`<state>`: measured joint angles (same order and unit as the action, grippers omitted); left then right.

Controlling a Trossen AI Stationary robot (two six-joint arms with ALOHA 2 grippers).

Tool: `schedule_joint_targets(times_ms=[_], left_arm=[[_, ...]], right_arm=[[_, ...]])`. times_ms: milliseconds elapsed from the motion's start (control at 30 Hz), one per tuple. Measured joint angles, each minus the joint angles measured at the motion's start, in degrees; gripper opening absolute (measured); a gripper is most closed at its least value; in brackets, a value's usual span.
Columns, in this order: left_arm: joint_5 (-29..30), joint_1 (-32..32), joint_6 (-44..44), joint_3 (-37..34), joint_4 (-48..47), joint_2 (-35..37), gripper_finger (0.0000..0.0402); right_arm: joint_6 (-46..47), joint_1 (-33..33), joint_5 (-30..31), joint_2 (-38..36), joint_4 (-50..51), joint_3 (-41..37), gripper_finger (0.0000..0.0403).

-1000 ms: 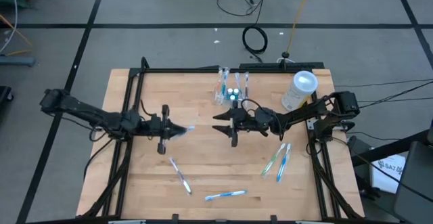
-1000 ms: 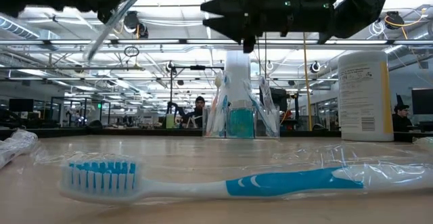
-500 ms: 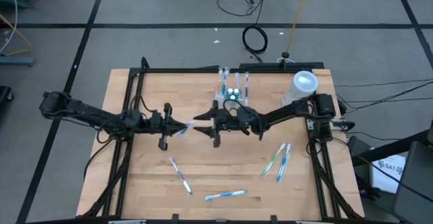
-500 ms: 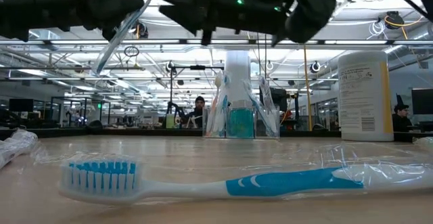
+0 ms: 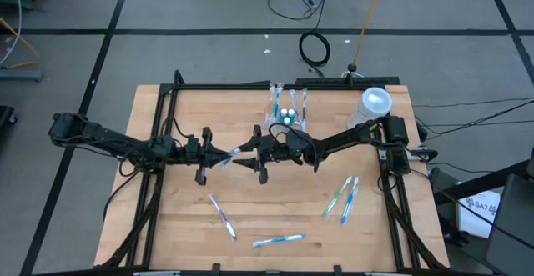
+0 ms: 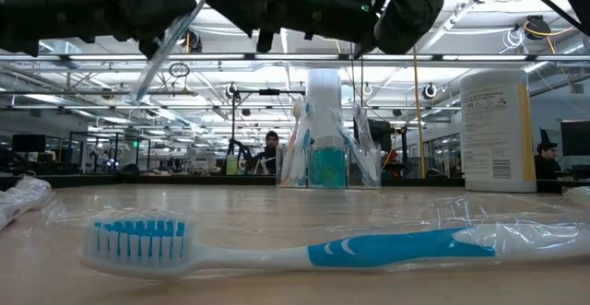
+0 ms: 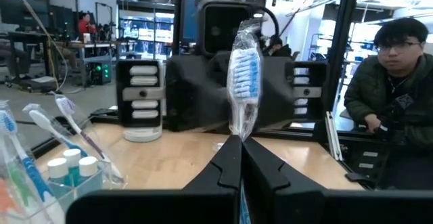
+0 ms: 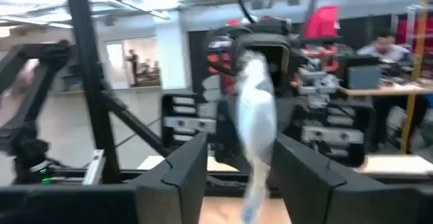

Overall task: Pick & Place toothbrushing station
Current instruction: Put the top left blue toothbrush into the right section of the transparent organizer

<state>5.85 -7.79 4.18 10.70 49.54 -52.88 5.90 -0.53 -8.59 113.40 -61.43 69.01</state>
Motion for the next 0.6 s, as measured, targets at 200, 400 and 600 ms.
schedule_joint_targets(times_ms=[200,400,600], left_arm=[[0.3,0.1,0.6,0.0,0.0,0.0,0.0004],[1.8,0.1,0.9,0.0,0.0,0.0,0.0012],[1.5,0.1,0.8,0.0,-0.1,0.0,0.0003]], right_arm=[[0.1,0.9,-2.2,0.0,0.6,0.0,0.0094],[0.9,1.2,-2.1,0.0,0.9,0.0,0.0042],[0.9,1.2,-2.0,0.0,1.4,0.0,0.0010]])
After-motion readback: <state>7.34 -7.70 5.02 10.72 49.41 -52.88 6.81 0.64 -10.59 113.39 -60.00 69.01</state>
